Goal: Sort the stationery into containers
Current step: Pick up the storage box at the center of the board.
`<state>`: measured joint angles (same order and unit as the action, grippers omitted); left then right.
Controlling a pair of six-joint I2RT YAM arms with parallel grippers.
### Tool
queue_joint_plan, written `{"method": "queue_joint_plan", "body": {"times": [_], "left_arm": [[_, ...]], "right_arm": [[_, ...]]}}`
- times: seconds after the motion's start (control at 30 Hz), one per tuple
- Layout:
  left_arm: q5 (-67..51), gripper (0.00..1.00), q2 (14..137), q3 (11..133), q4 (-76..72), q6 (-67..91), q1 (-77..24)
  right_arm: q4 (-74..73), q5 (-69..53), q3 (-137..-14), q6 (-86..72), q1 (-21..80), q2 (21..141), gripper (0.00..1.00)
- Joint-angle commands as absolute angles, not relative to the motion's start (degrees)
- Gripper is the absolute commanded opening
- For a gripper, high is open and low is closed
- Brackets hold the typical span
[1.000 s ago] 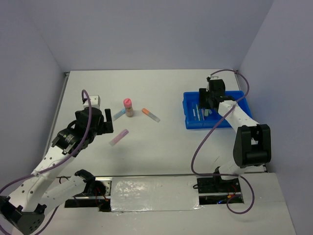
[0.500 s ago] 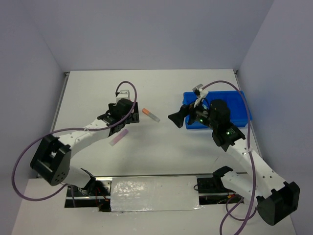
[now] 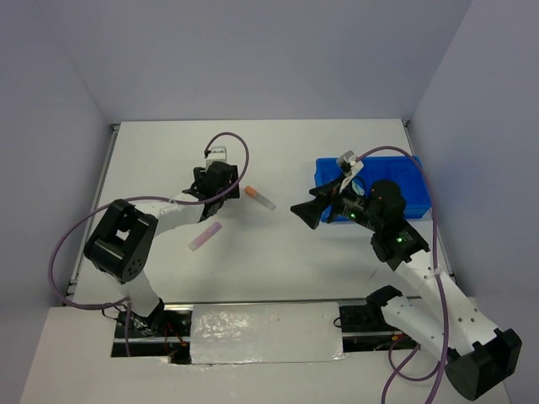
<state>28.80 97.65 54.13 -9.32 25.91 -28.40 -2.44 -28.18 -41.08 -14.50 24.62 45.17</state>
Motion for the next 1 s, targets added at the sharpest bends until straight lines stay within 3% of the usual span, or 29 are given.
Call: {"method": "queue_joint_plan", "body": {"times": [0.0, 0.2, 0.27, 0.3, 0.37, 0.4, 0.57, 0.8, 0.97], "left_arm": [[27.8, 0.87, 98.1, 56.3, -16.7, 23.8, -27.3], [27.8, 0.69, 100.0, 58.1, -17.2, 22.9, -27.2], [26.7, 0.53, 100.3, 58.1, -17.9, 22.7, -27.2], [26.1, 0.37, 100.3, 58.1, -18.3, 22.8, -27.2], [25.2, 0.19, 99.8, 58.1, -18.3, 22.8, -27.2], [24.5, 0.02, 99.6, 58.9, -16.6, 22.9, -27.2], [22.2, 0.00, 94.9, 62.3, -8.2, 25.4, -28.3], [5.1, 0.00, 87.0, 70.0, 16.9, 34.7, -28.4], [-14.1, 0.00, 81.6, 64.3, 13.3, 40.9, -28.6]], "right_arm": [[0.4, -30.0, -41.3, -14.1, 25.1, 45.4, 1.00], [1.1, -30.6, -41.0, -14.5, 25.3, 46.6, 1.00], [0.9, -30.6, -41.0, -14.4, 25.3, 47.0, 1.00], [0.9, -30.3, -40.9, -14.2, 25.3, 47.1, 1.00], [0.6, -29.8, -40.8, -13.9, 25.2, 47.4, 1.00], [0.4, -28.5, -40.7, -13.5, 25.4, 47.5, 1.00], [0.4, -26.8, -40.2, -11.3, 25.3, 48.3, 1.00], [2.3, -25.9, -40.1, -9.1, 25.7, 52.0, 0.96], [1.9, -23.6, -43.7, -5.8, 31.6, 58.6, 0.95]]}}
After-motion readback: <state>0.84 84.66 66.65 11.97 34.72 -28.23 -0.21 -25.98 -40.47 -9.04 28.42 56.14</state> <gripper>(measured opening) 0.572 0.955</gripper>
